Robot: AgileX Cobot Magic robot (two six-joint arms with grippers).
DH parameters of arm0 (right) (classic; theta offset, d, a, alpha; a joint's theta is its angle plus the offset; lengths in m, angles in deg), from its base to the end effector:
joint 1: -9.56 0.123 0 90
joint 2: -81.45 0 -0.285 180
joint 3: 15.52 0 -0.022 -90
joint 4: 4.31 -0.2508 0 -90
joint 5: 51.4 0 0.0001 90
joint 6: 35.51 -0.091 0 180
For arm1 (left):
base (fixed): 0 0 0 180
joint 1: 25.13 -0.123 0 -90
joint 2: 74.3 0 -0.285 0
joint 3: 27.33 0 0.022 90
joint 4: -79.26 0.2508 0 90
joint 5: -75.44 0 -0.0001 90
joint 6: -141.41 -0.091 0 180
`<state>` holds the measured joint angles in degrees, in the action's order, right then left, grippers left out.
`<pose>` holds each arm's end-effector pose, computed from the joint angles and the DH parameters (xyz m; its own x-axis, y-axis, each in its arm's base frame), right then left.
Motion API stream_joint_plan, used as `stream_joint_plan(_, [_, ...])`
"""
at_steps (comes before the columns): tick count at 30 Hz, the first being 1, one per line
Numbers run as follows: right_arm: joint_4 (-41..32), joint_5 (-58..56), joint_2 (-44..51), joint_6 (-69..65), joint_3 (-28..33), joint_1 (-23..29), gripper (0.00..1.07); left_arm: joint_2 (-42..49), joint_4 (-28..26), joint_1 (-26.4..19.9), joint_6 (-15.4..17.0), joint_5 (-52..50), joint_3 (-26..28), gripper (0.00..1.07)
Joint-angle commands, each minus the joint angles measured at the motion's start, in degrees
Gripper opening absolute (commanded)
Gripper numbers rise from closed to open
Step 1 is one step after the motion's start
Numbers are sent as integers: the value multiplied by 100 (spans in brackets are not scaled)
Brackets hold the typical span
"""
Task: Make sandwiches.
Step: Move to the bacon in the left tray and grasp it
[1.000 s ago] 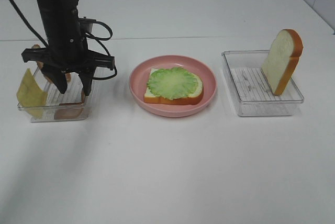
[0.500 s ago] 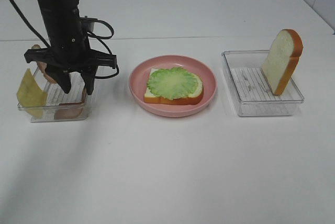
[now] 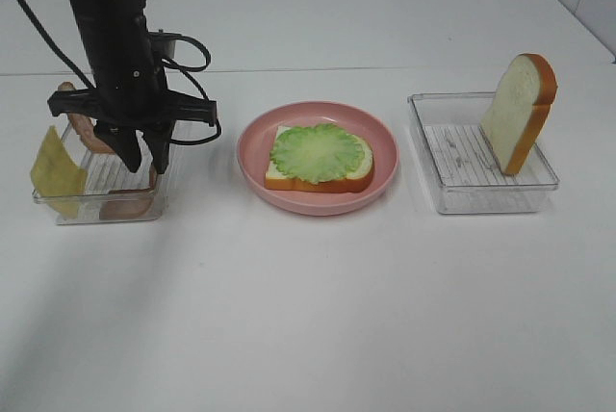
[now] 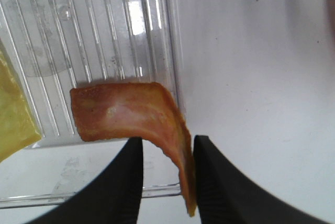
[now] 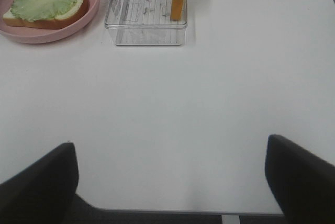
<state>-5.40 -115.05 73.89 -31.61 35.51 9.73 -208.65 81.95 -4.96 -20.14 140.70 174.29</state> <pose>-0.0030 0.0015 0.2614 -0.5314 -0.0612 -0.8449 -0.0491 0.9979 -0.0413 0.4164 -0.1488 0.1593 -0.9977 0.0496 -0.0466 0.0482 0.9984 0.0301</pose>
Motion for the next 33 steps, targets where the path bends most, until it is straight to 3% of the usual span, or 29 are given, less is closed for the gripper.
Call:
stream_joint_plan(1, [-11, 46, 160, 34, 17, -11, 94, -11, -160, 29, -34, -172, 6, 28])
stream_joint_plan(5, [-11, 46, 160, 34, 17, -11, 94, -11, -183, 29, -34, -195, 6, 28])
stream_joint_plan(9, [-11, 46, 160, 34, 17, -11, 94, -11, -201, 29, -120, -195, 6, 15])
stream_joint_plan(13, [-11, 46, 160, 34, 17, -11, 94, -11, -269, 29, -258, -195, 6, 11])
stream_joint_plan(17, [-11, 46, 160, 34, 17, -11, 94, -11, -309, 29, -275, -195, 6, 1])
stream_joint_plan(33, [-11, 46, 160, 34, 17, -11, 94, 178, -309, 29, -344, -166, 6, 0])
